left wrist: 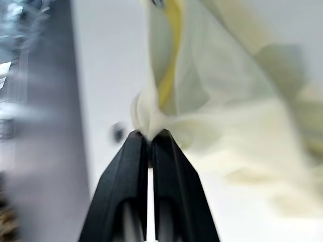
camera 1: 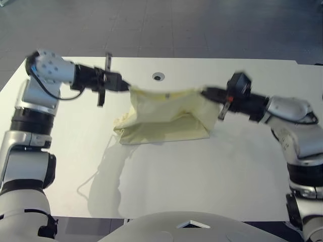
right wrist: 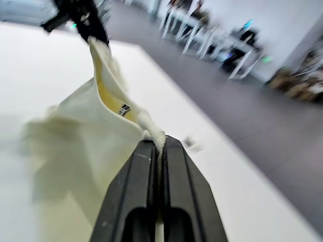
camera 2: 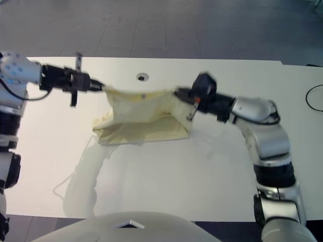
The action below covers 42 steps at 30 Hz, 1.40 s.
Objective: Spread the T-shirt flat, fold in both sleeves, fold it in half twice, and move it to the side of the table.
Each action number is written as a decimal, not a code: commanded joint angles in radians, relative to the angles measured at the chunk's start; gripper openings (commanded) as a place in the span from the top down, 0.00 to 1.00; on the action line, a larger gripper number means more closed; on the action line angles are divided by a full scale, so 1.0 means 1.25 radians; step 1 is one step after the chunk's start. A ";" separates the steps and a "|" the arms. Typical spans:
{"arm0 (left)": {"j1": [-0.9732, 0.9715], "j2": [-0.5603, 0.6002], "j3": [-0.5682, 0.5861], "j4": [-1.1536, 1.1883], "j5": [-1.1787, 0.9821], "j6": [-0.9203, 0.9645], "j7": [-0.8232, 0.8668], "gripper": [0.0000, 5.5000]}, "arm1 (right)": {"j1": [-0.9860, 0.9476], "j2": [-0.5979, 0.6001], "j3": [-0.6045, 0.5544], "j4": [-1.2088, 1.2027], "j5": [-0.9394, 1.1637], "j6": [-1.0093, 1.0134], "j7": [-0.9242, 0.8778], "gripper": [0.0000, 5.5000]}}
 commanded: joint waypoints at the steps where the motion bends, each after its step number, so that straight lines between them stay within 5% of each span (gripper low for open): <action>1: -0.115 -0.007 0.009 0.091 0.078 -0.020 0.106 1.00 | -0.108 0.018 -0.017 0.063 -0.007 -0.005 -0.034 1.00; 14: -0.379 -0.075 -0.063 0.388 0.281 -0.108 0.366 1.00 | -0.421 0.031 0.095 0.523 -0.259 -0.376 -0.029 1.00; 21: -0.491 -0.125 -0.117 0.556 0.374 -0.112 0.517 1.00 | -0.676 0.053 0.168 0.965 -0.454 -0.665 -0.156 1.00; 28: -0.527 -0.138 -0.163 0.637 0.443 -0.111 0.642 1.00 | -0.791 0.060 0.193 1.166 -0.543 -0.777 -0.250 1.00; 32: -0.511 -0.129 -0.165 0.639 0.441 -0.157 0.644 1.00 | -0.781 0.047 0.186 1.171 -0.546 -0.803 -0.219 1.00; 35: -0.472 -0.102 -0.157 0.607 0.416 -0.245 0.581 1.00 | -0.704 0.011 0.175 1.079 -0.495 -0.808 -0.068 1.00; 39: -0.328 -0.026 -0.125 0.456 0.292 -0.381 0.398 1.00 | -0.490 -0.094 0.156 0.746 -0.360 -0.675 0.194 1.00; 42: -0.078 0.083 -0.108 0.128 0.070 -0.308 0.205 1.00 | -0.301 -0.193 0.140 0.443 -0.218 -0.500 0.355 1.00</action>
